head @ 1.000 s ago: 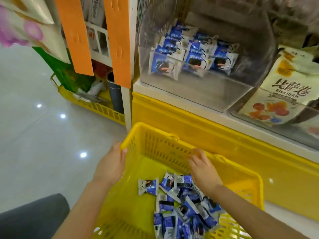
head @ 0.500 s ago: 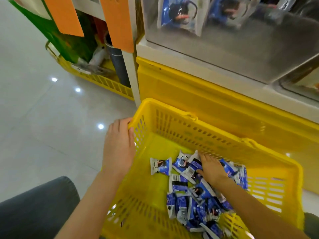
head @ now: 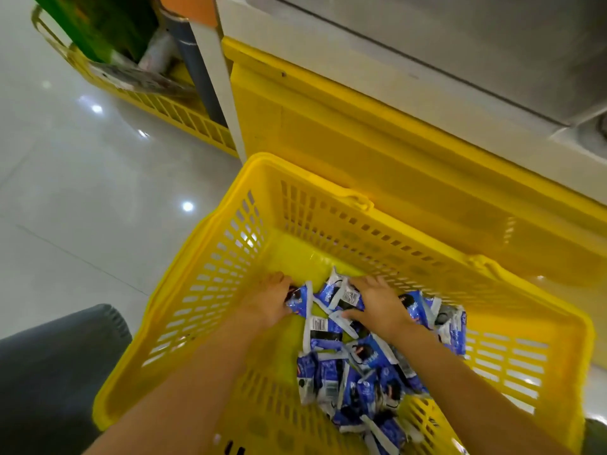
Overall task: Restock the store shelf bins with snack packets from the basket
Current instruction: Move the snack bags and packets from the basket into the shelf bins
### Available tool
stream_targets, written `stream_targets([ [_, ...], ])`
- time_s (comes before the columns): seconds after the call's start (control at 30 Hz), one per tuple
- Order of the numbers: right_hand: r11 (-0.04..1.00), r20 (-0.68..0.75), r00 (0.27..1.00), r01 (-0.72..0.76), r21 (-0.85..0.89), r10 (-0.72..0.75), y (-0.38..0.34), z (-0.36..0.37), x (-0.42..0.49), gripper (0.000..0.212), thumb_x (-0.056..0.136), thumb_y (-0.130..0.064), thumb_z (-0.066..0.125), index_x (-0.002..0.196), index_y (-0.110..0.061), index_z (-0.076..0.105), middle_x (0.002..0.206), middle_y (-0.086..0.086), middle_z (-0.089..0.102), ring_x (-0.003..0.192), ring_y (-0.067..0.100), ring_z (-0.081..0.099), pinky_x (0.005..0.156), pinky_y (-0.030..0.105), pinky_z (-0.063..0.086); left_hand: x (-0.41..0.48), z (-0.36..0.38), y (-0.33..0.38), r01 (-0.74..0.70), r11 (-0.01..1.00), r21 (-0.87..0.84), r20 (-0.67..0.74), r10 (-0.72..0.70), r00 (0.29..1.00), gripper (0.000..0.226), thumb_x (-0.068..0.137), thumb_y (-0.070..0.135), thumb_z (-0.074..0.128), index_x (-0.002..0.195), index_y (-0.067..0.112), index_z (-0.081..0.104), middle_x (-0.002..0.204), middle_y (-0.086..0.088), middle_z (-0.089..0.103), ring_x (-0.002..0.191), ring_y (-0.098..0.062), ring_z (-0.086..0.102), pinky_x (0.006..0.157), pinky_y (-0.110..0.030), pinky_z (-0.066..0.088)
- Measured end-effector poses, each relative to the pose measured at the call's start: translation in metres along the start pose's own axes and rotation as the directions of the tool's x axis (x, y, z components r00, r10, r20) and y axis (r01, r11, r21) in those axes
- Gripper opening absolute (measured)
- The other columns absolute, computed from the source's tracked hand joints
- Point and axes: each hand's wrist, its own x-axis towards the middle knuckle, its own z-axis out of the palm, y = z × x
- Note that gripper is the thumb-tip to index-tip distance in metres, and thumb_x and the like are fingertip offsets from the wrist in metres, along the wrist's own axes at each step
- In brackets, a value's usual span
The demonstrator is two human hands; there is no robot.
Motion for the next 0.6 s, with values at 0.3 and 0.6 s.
stream_targets([
  [0.3, 0.866, -0.119, 0.983, -0.061, 0.496, 0.137, -0.023, 0.003, -0.011, 0.054, 0.09, -0.031, 0.061, 0.136, -0.015, 0.038, 0.139, 0.008, 0.048, 0.126, 0.022, 0.047, 0.099, 0.031, 0.043, -0.007, 0.023, -0.01, 0.136, 0.945, -0.298, 0.068, -0.121, 0.99, 0.051, 0.083, 0.029, 0.068, 0.122, 0.008, 0.041, 0.123, -0.014, 0.051, 0.112, -0.028, 0.051, 0.091, -0.036, 0.043],
  [0.6, 0.075, 0.151, 0.973, -0.166, 0.983, 0.174, -0.071, -0.008, -0.015, 0.016, 0.093, -0.018, 0.056, 0.092, -0.002, 0.053, 0.095, 0.008, 0.062, 0.09, 0.018, 0.06, 0.085, 0.022, 0.052, -0.021, -0.014, 0.033, 0.197, 0.11, -0.974, 0.179, -0.16, 0.971, 0.028, 0.098, 0.037, 0.038, 0.115, 0.021, 0.053, 0.102, -0.005, 0.064, 0.084, -0.015, 0.06, 0.063, -0.025, 0.048],
])
